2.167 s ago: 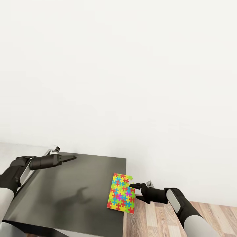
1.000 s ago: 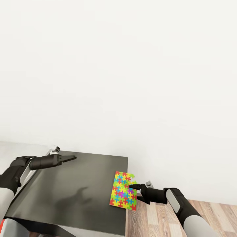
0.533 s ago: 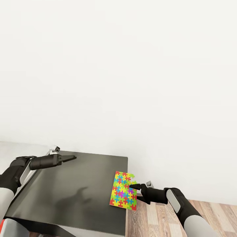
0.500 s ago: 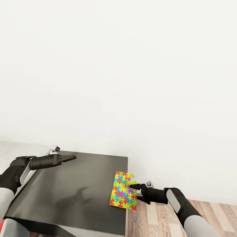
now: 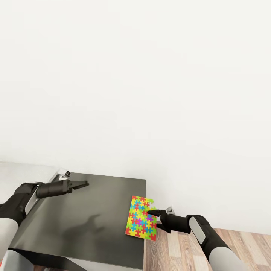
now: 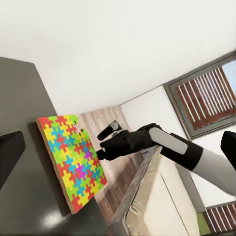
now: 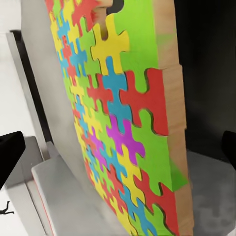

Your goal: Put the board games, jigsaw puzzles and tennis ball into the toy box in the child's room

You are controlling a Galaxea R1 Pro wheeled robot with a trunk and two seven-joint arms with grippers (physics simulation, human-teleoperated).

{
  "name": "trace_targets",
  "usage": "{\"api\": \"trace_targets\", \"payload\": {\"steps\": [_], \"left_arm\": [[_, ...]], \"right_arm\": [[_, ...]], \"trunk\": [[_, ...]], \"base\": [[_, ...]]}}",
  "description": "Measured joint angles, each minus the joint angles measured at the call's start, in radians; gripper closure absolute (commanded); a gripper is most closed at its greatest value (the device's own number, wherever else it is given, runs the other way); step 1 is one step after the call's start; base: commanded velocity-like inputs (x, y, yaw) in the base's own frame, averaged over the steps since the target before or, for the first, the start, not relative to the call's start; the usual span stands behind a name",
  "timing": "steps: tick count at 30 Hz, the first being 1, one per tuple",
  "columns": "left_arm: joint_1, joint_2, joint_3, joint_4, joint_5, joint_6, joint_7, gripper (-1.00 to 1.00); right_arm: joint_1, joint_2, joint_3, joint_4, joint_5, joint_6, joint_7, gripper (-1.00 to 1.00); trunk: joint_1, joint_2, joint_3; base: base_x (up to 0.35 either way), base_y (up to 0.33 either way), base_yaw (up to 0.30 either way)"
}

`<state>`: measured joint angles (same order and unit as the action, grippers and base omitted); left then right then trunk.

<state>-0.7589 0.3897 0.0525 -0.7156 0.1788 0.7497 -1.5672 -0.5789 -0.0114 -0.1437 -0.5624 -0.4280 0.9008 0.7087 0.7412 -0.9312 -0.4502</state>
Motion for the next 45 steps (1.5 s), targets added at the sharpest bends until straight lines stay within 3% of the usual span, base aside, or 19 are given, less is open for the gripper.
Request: {"api": "trace_targets", "payload": {"steps": [8, 33, 34, 45], "left_arm": [[0.036, 0.003, 0.002, -0.004, 0.000, 0.000, 0.000, -1.00], [0.042, 0.004, 0.003, -0.007, 0.001, -0.004, 0.000, -1.00], [0.043, 0.004, 0.003, -0.007, 0.001, -0.004, 0.000, -1.00], [0.043, 0.004, 0.003, -0.007, 0.001, -0.004, 0.000, -1.00]], "right_arm": [[-0.004, 0.003, 0.002, 0.000, 0.000, -0.015, 0.009, -1.00], [-0.005, 0.002, 0.003, 0.001, 0.000, -0.017, 0.011, -1.00], [-0.005, 0.002, 0.003, 0.001, 0.000, -0.017, 0.011, 1.00], [-0.005, 0.001, 0.003, 0.001, -0.004, -0.014, 0.012, 1.00]], "trunk": [[0.000, 0.000, 0.000], [0.000, 0.000, 0.000], [0.000, 0.000, 0.000], [0.000, 0.000, 0.000]], "base": [[0.000, 0.000, 0.000], [0.000, 0.000, 0.000], [0.000, 0.000, 0.000], [0.000, 0.000, 0.000]]}}
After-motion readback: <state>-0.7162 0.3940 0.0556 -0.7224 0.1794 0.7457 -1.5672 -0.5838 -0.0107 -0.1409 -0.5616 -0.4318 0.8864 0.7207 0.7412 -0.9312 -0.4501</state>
